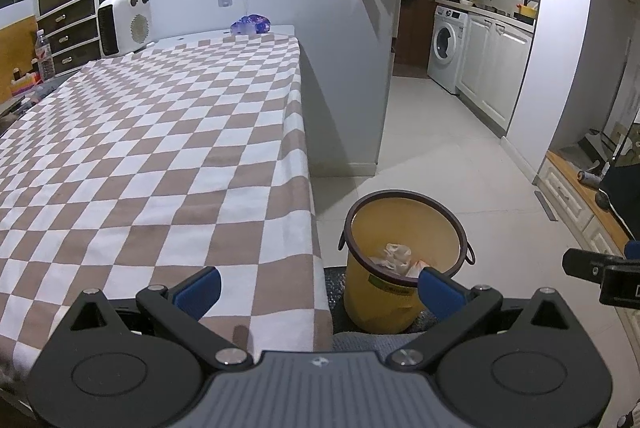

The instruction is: Collect trash

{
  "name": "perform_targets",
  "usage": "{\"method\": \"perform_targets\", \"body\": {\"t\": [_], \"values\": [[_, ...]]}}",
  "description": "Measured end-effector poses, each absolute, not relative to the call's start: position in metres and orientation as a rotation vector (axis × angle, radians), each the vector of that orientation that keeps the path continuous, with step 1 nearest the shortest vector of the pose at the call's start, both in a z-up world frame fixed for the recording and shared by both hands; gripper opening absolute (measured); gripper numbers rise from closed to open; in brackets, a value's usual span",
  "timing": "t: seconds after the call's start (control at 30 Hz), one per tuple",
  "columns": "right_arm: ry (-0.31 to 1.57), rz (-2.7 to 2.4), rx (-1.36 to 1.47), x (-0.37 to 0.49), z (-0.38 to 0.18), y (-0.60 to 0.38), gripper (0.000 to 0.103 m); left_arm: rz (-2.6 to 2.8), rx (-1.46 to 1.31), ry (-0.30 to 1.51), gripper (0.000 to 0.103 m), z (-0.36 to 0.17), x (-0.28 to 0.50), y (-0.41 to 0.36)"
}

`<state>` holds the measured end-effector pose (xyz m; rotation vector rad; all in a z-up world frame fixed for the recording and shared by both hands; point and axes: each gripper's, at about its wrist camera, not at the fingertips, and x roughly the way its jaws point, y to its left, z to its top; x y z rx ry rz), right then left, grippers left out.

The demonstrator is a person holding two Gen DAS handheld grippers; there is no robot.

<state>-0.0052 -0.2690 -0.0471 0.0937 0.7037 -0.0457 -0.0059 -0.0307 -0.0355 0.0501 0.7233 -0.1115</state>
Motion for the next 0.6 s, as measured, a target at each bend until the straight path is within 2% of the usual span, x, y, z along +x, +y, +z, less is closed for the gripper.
{"method": "perform_targets", "body": {"t": [0.6], "values": [[0.706,-0.049,0.097,-0.0049,-0.0486,-0.2671,0.103,-0.116,0.053,0.725,0.103,-0.0364,-0.0036,-0.0374]]}}
